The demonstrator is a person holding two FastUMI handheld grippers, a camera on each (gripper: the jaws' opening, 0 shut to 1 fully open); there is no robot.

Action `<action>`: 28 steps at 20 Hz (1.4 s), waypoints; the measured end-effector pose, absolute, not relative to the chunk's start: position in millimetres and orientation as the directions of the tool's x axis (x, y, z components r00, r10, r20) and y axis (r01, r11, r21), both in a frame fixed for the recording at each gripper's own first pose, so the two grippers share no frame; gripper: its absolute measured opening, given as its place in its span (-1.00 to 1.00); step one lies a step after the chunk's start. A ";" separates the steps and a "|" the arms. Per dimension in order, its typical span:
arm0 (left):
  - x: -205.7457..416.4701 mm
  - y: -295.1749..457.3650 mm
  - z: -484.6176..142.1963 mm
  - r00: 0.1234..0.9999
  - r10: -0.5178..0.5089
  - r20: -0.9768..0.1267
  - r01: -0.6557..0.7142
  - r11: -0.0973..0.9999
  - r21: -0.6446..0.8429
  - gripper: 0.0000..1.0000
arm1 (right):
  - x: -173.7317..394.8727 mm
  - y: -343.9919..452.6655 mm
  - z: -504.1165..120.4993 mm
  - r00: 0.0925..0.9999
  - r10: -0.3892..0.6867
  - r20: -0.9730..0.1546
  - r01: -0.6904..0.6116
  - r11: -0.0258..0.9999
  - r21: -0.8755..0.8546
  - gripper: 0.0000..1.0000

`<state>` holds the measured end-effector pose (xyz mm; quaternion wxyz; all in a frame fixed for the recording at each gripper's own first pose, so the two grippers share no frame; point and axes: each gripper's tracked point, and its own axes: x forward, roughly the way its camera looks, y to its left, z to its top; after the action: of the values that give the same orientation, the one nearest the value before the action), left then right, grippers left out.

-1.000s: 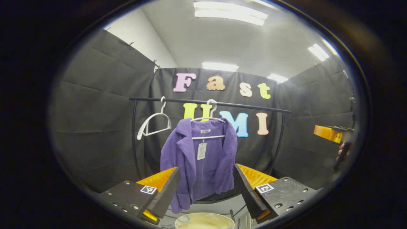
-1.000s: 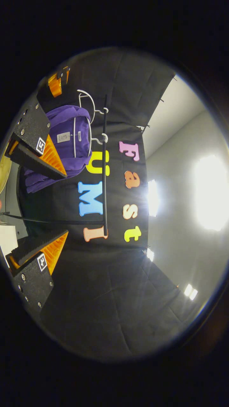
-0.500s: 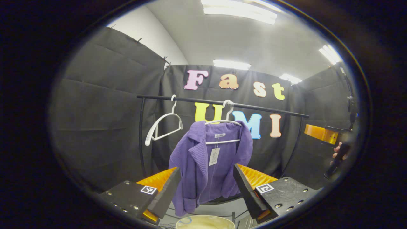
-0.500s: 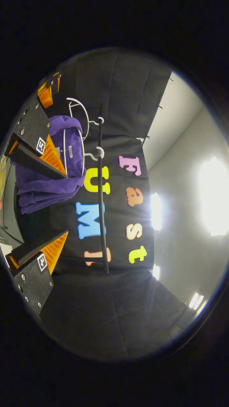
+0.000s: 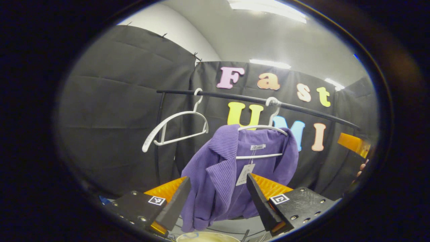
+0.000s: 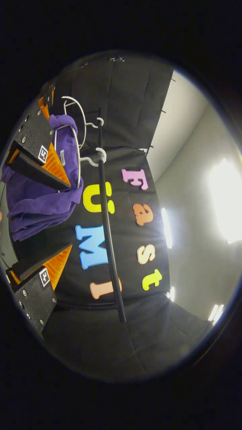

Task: Grasp the clothes on the hanger with both hands and then place them into the laundry hamper below.

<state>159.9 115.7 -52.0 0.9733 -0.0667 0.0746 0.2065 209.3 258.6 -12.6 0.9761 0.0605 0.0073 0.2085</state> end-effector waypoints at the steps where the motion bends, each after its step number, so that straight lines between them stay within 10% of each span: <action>1: 169.7 116.4 -56.7 0.898 0.402 -0.179 -0.421 0.903 -0.085 0.92 | 219.0 263.0 -15.9 0.910 0.416 0.009 -0.413 0.902 0.125 0.92; 13: 238.6 159.7 -88.8 0.732 0.656 -0.182 -0.651 0.753 0.095 1.00 | 280.4 297.9 -86.8 0.847 0.526 -0.080 -0.515 0.848 0.124 0.91; 25: 220.4 170.9 -86.7 0.747 0.646 -0.160 -0.652 0.758 0.022 -1.00 | 305.1 305.7 -140.0 0.804 0.568 -0.177 -0.536 0.821 0.197 0.91; 28: 219.1 164.6 -80.5 0.798 0.585 -0.142 -0.595 0.803 -0.034 -1.00 | 307.8 313.0 -134.4 0.805 0.571 -0.160 -0.539 0.818 0.202 0.92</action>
<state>219.1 164.6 -80.5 0.9475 -0.0386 0.0622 0.3114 307.8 313.0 -134.4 0.9473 0.0733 0.1071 0.2930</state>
